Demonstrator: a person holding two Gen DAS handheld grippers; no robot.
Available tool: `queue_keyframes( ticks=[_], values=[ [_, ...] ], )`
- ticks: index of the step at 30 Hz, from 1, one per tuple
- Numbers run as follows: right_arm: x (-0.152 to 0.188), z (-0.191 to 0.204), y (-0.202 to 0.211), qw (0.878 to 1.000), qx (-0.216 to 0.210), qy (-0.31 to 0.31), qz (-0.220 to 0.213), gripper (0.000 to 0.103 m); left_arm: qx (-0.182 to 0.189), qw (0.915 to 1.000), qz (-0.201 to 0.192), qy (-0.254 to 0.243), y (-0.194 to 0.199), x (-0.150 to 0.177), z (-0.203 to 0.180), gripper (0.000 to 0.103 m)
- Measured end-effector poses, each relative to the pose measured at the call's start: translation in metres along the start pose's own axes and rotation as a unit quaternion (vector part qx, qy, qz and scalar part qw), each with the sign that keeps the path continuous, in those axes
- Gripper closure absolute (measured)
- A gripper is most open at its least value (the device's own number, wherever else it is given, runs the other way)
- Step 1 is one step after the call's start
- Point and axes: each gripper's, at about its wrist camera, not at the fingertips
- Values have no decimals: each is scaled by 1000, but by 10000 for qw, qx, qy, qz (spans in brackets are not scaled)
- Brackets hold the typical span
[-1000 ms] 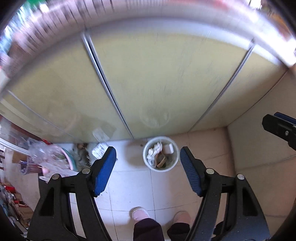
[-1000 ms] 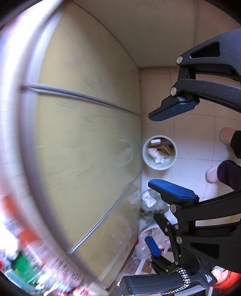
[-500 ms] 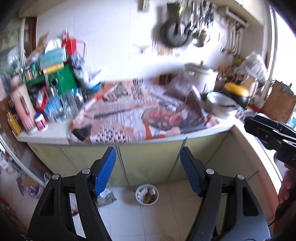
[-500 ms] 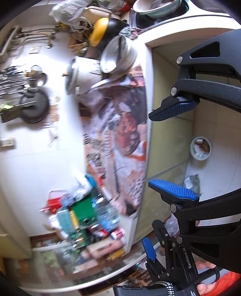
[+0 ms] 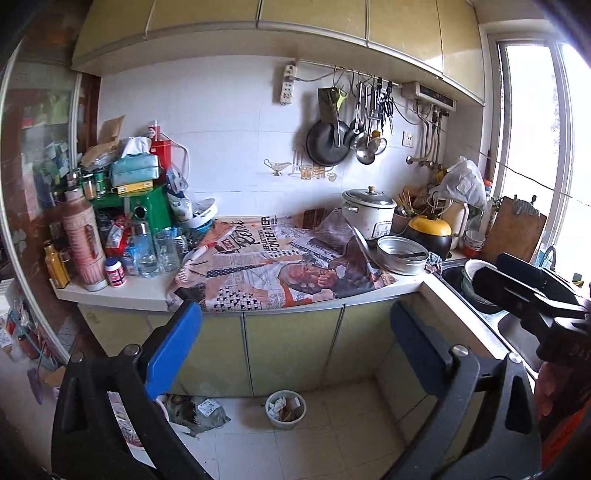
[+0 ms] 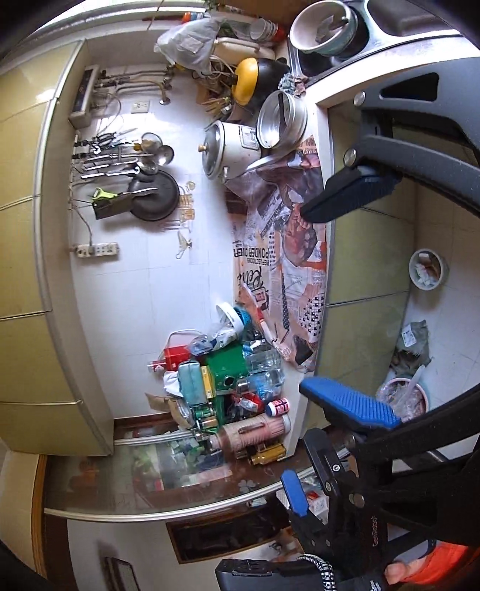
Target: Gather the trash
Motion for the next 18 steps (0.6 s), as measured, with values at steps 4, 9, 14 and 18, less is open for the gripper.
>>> queue_keyframes(
  ticks=[4, 9, 14, 18],
  values=[
    [1, 14, 16, 9999, 117, -1, -85, 1, -39, 9999, -130, -84, 26, 6, 5, 1],
    [1, 26, 28, 9998, 133, 15, -115, 0, 5, 9997, -228, -77, 45, 11, 10, 1],
    [4, 33, 33, 9997, 197, 34, -118, 0, 26, 9996, -285, -49, 54, 13, 12, 1],
    [5, 37, 36, 9996, 233, 82, -100, 0, 61, 9996, -291, -9, 54, 12, 15, 1]
  ],
)
Point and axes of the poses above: each gripper's, at about its wrist camera, not at the fingertips, and y roughly against the way its jaws point, z to its left, x to its underside, and after that the axes turned 9 degrees about y, right-handed
